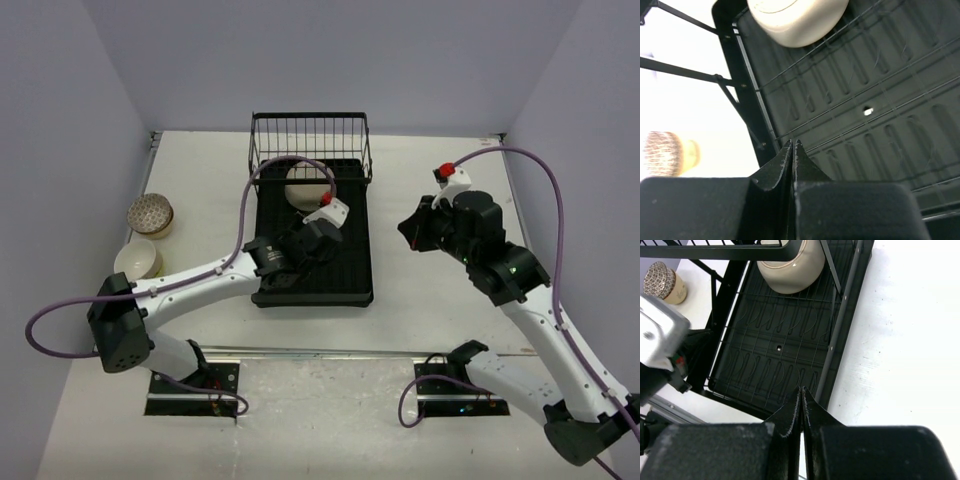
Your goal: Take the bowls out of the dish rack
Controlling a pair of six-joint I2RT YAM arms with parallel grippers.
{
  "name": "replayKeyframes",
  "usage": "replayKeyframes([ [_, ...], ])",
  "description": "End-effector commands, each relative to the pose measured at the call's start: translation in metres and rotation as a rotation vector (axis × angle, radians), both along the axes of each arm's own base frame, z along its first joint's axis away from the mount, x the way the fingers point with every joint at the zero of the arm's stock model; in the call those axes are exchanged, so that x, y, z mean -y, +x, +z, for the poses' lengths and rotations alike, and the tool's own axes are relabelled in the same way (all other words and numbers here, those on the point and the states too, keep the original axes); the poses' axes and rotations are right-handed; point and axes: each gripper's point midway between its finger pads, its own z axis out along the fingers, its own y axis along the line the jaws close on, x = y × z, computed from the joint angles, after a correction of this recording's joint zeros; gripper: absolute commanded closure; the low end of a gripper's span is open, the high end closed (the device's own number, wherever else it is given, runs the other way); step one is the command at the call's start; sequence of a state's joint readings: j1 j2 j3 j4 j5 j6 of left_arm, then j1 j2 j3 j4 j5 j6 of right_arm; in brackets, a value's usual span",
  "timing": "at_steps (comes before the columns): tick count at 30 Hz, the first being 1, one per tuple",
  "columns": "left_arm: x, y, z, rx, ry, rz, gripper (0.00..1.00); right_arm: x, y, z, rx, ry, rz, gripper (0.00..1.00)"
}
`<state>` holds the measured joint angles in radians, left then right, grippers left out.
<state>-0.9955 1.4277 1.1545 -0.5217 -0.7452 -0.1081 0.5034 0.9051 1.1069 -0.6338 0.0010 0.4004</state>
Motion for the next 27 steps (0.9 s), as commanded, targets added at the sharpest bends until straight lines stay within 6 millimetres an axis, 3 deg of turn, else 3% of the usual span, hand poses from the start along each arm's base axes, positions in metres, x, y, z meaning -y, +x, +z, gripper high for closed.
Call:
replayKeyframes([
  [1, -0.014, -0.001, 0.007, 0.103, 0.222, 0.044, 1.00, -0.002, -0.001, 0.006, 0.016, 0.028, 0.026, 1.00],
  [4, -0.003, -0.006, -0.011, 0.148, 0.439, -0.036, 1.00, -0.002, 0.000, 0.009, 0.011, 0.017, 0.033, 1.00],
  [9, 0.015, -0.008, -0.031, 0.172, 0.589, -0.124, 1.00, -0.001, 0.000, 0.012, 0.007, -0.010, 0.042, 1.00],
  [16, 0.033, 0.007, -0.046, 0.237, 0.769, -0.197, 1.00, 0.004, -0.004, 0.006, 0.004, -0.026, 0.043, 1.00],
  [22, 0.058, 0.023, -0.058, 0.273, 0.739, -0.307, 1.00, 0.002, -0.009, 0.005, -0.023, -0.015, 0.058, 1.00],
  [24, 0.057, 0.027, -0.062, 0.279, 0.727, -0.347, 1.00, 0.002, -0.009, 0.007, -0.017, -0.021, 0.063, 1.00],
  [25, 0.060, 0.032, -0.055, 0.308, 0.700, -0.367, 1.00, 0.002, -0.009, 0.006, -0.018, -0.033, 0.069, 1.00],
  [27, 0.049, 0.042, -0.053, 0.318, 0.683, -0.336, 1.00, 0.003, -0.006, 0.009, -0.013, -0.043, 0.068, 1.00],
])
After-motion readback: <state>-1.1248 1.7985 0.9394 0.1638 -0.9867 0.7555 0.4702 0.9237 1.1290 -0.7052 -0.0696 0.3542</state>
